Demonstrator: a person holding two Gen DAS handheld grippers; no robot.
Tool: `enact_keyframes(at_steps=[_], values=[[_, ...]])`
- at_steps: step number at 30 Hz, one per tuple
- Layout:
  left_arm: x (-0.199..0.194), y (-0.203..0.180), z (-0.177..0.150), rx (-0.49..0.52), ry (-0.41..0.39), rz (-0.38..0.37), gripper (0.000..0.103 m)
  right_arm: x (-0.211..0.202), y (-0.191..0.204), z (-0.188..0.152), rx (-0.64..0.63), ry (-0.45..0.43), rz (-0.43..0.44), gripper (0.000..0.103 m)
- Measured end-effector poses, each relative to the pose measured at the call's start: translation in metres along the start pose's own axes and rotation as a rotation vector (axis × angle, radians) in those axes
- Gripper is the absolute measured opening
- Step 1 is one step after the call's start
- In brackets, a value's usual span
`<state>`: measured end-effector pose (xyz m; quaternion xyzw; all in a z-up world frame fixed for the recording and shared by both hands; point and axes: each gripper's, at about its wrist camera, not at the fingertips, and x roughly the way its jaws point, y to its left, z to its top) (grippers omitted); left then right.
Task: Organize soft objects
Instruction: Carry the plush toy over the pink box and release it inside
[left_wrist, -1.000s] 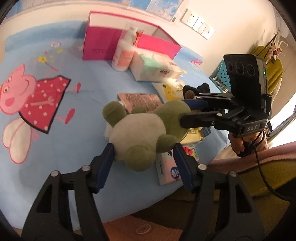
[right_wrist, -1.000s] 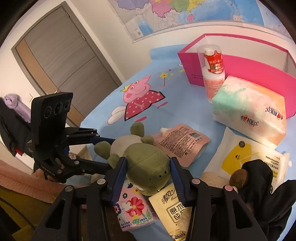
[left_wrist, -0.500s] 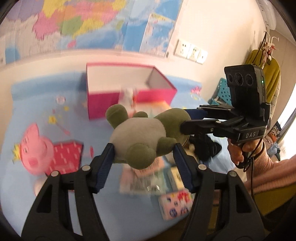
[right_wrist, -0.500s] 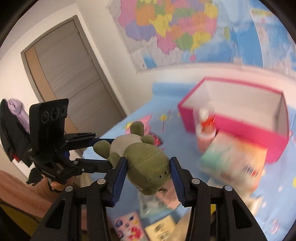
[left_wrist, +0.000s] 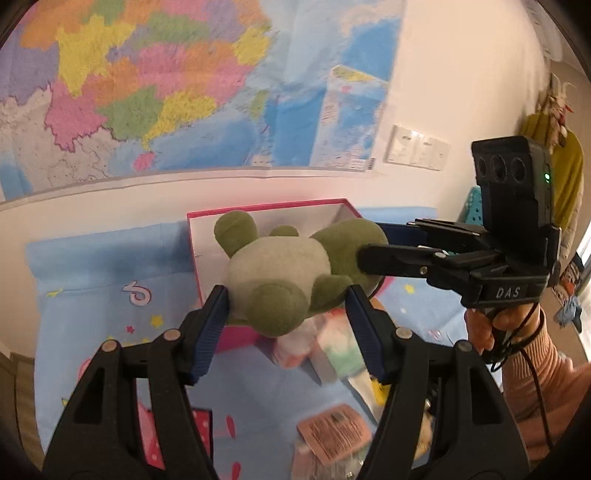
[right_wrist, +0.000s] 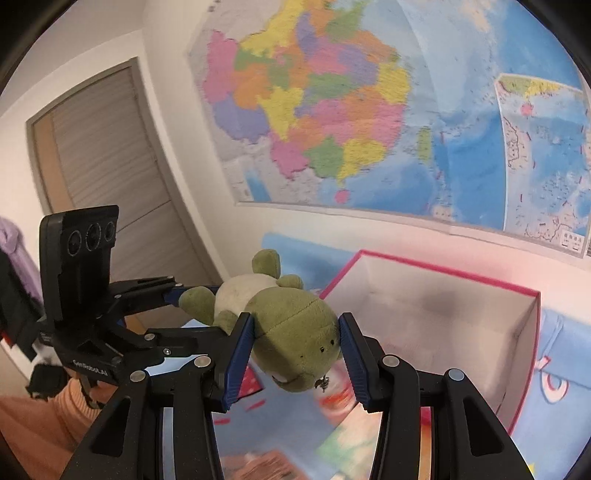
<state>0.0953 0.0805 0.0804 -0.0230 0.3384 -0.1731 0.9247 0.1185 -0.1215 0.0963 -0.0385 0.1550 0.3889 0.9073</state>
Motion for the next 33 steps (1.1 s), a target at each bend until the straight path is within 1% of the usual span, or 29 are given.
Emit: enact_keyframes(at_steps=[4, 8, 14, 16, 18, 19, 21, 23, 25, 27, 29, 33], values=[[0.03, 0.019, 0.01, -0.039, 0.043, -0.004, 0.067, 0.028, -0.027, 0.009, 0.046, 0.034, -0.011, 0.047], [0.061, 0.031, 0.013, -0.079, 0.093, -0.015, 0.067, 0.049, -0.052, 0.009, 0.098, 0.077, -0.016, 0.047], [0.106, 0.039, 0.01, -0.09, 0.176, 0.031, 0.067, 0.08, -0.075, 0.001, 0.135, 0.148, -0.047, 0.047], [0.115, 0.04, 0.008, -0.099, 0.197, 0.041, 0.067, 0.089, -0.081, -0.001, 0.146, 0.168, -0.052, 0.048], [0.124, 0.043, 0.006, -0.111, 0.215, 0.049, 0.066, 0.099, -0.088, -0.004, 0.165, 0.187, -0.053, 0.05], [0.124, 0.043, 0.006, -0.11, 0.204, 0.055, 0.064, 0.102, -0.091, -0.005, 0.179, 0.194, -0.054, 0.051], [0.125, 0.044, 0.008, -0.123, 0.202, 0.068, 0.064, 0.111, -0.096, -0.007, 0.206, 0.218, -0.061, 0.055], [0.119, 0.043, 0.008, -0.127, 0.183, 0.09, 0.064, 0.118, -0.102, -0.009, 0.231, 0.242, -0.086, 0.056], [0.11, 0.041, 0.008, -0.127, 0.153, 0.113, 0.064, 0.115, -0.103, -0.009, 0.237, 0.234, -0.111, 0.056], [0.095, 0.038, 0.006, -0.131, 0.11, 0.132, 0.064, 0.101, -0.099, -0.008, 0.219, 0.209, -0.126, 0.056], [0.078, 0.036, 0.004, -0.134, 0.068, 0.127, 0.064, 0.084, -0.093, -0.008, 0.195, 0.186, -0.13, 0.057], [0.036, 0.021, -0.007, -0.103, -0.025, 0.077, 0.065, 0.042, -0.079, -0.013, 0.154, 0.143, -0.108, 0.058]])
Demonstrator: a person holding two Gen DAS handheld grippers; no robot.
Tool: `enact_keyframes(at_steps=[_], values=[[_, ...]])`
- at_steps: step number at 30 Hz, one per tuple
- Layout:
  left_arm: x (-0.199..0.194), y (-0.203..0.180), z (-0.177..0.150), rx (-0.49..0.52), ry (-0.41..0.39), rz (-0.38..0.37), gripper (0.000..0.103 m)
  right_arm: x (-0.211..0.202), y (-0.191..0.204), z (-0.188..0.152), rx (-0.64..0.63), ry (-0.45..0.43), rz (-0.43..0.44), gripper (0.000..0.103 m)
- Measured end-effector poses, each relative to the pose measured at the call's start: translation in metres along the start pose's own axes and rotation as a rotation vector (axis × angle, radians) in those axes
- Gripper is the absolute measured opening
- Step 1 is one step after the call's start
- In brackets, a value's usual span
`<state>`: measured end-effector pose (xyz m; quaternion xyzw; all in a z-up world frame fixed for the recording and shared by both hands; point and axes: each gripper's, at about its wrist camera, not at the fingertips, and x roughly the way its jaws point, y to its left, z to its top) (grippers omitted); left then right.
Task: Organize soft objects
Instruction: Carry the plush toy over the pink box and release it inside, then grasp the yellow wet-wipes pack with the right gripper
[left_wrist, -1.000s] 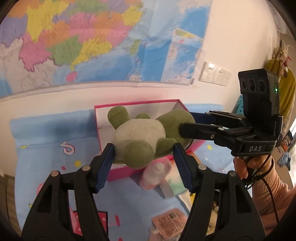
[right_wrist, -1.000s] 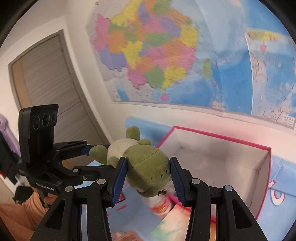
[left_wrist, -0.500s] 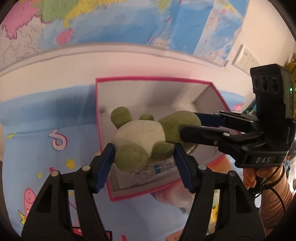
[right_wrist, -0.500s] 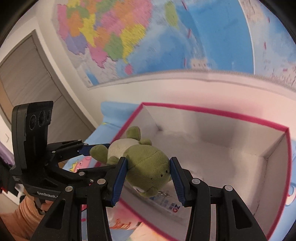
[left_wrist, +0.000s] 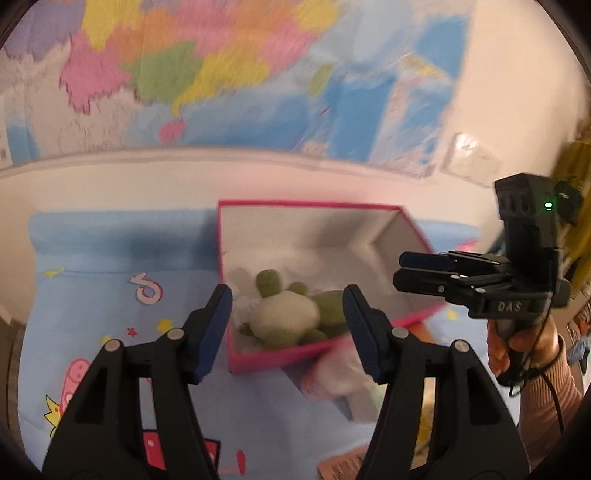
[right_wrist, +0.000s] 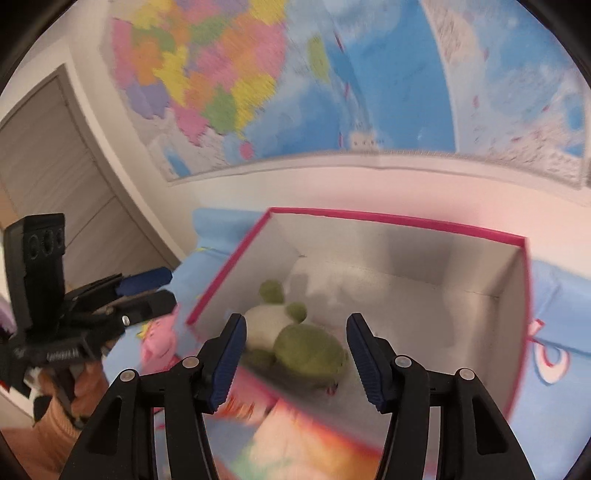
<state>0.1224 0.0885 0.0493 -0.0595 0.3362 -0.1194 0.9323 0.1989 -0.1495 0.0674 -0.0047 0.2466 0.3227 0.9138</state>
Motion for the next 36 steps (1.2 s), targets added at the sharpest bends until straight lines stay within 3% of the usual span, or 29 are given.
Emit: enact_keyframes(at_steps=[3, 7, 10, 19, 24, 29, 32, 36], values=[[-0.026, -0.02, -0.016, 0.039, -0.029, -0.085, 0.067, -0.027, 0.004, -0.016, -0.023, -0.007, 0.006, 0.058], [-0.034, -0.05, -0.043, 0.111, 0.002, -0.152, 0.067, -0.059, 0.008, -0.046, -0.038, -0.005, 0.004, 0.058], [-0.029, -0.073, -0.069, 0.177, 0.044, -0.121, 0.067, -0.08, 0.0, -0.078, -0.01, 0.004, -0.004, 0.058], [0.032, -0.095, -0.121, 0.168, 0.307, -0.2, 0.067, -0.074, -0.048, -0.163, 0.198, 0.126, -0.042, 0.057], [0.058, -0.106, -0.139, 0.16, 0.424, -0.237, 0.062, -0.059, -0.061, -0.179, 0.255, 0.159, -0.021, 0.05], [0.066, -0.109, -0.141, 0.148, 0.462, -0.264, 0.062, -0.054, -0.061, -0.184, 0.256, 0.164, 0.004, 0.048], [0.077, -0.109, -0.14, 0.122, 0.503, -0.338, 0.062, -0.052, -0.059, -0.187, 0.26, 0.172, 0.042, 0.039], [0.086, -0.111, -0.135, 0.103, 0.519, -0.361, 0.054, -0.051, -0.057, -0.19, 0.256, 0.169, 0.034, 0.03]])
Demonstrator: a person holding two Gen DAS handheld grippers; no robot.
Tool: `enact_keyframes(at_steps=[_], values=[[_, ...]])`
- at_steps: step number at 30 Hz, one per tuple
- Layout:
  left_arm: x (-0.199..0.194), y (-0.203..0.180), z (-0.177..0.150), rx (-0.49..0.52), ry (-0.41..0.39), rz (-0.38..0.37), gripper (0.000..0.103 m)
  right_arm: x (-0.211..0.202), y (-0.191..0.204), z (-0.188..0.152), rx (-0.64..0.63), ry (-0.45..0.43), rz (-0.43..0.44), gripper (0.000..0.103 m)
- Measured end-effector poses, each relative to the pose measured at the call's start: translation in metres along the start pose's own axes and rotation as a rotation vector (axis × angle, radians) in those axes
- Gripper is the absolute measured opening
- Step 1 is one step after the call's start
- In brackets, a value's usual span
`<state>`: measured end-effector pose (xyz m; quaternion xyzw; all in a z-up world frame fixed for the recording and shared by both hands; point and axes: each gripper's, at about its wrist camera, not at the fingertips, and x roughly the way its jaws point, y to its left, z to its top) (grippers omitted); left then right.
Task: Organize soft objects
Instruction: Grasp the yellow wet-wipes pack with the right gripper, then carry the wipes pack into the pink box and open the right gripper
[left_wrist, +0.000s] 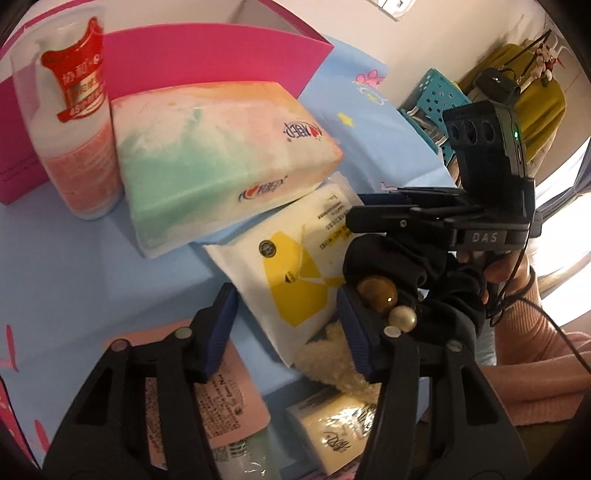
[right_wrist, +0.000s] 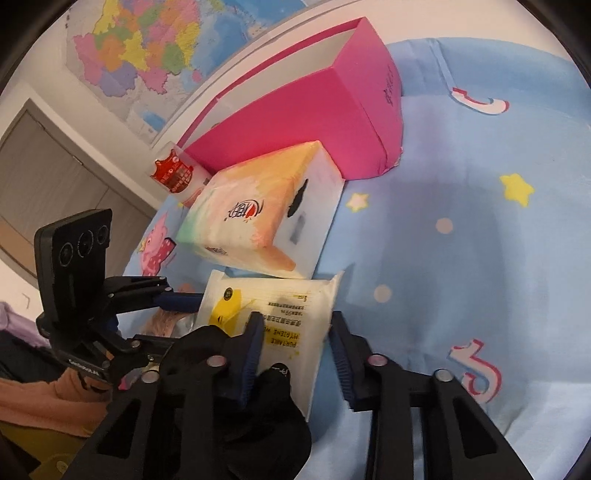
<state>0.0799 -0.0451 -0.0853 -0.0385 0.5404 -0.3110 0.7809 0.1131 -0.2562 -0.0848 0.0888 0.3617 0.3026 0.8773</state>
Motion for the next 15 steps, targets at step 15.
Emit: enact_keyframes(at_steps=[15], values=[[-0.029, -0.01, 0.003, -0.044, -0.109, 0.011, 0.045, -0.035, 0.017, -0.004, -0.07, -0.145, 0.0, 0.014]])
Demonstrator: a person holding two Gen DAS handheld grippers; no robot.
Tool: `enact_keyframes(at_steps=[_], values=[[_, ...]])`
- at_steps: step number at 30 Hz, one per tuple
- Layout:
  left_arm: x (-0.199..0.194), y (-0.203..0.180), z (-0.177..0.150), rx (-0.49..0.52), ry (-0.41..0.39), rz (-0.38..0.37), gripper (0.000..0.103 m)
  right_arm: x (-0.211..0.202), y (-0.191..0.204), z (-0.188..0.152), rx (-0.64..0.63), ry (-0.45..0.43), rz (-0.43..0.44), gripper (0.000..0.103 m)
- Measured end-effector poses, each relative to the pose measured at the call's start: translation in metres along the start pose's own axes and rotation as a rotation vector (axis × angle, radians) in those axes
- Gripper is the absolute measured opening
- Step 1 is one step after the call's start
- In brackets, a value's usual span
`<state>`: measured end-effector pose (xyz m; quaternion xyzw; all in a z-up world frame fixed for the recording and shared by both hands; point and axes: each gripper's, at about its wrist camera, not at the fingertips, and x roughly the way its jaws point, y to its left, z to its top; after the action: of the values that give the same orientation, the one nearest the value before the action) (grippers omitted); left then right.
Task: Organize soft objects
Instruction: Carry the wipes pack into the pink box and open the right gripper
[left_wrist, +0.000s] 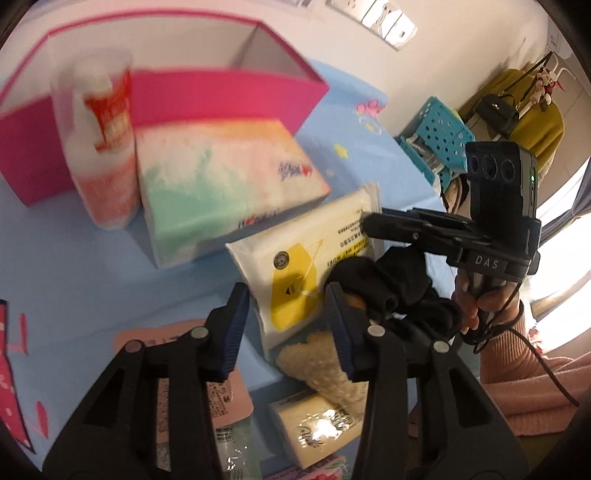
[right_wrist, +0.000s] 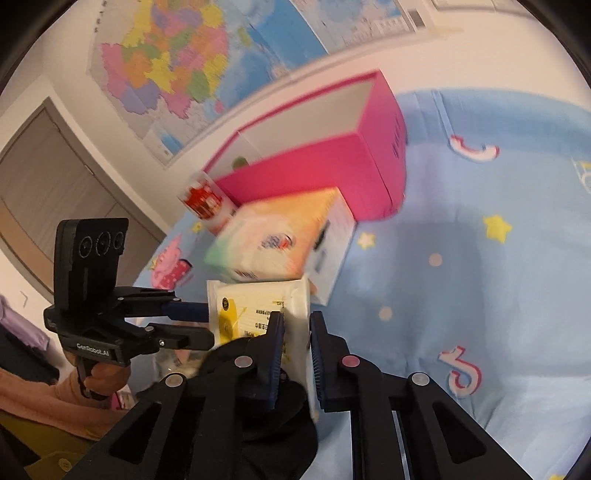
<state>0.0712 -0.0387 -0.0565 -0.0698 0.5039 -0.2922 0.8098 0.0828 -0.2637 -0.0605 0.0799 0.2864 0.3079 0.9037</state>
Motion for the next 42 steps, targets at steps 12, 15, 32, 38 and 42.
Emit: enact_keyframes(at_steps=[12, 15, 32, 38, 42], values=[[-0.04, -0.01, 0.044, 0.029, -0.128, 0.082, 0.04, -0.021, 0.023, 0.043, -0.079, -0.109, -0.017, 0.014], [-0.048, -0.012, 0.061, 0.037, -0.157, 0.103, 0.04, -0.025, 0.028, 0.059, -0.107, -0.136, -0.021, 0.014], [-0.038, 0.022, 0.161, -0.016, -0.167, 0.199, 0.04, -0.001, 0.008, 0.154, -0.079, -0.202, -0.044, 0.014], [-0.015, 0.039, 0.172, -0.065, -0.127, 0.219, 0.04, 0.022, -0.008, 0.163, -0.044, -0.17, -0.063, 0.014], [-0.003, 0.046, 0.175, -0.082, -0.095, 0.226, 0.04, 0.03, -0.012, 0.165, -0.034, -0.149, -0.082, 0.015]])
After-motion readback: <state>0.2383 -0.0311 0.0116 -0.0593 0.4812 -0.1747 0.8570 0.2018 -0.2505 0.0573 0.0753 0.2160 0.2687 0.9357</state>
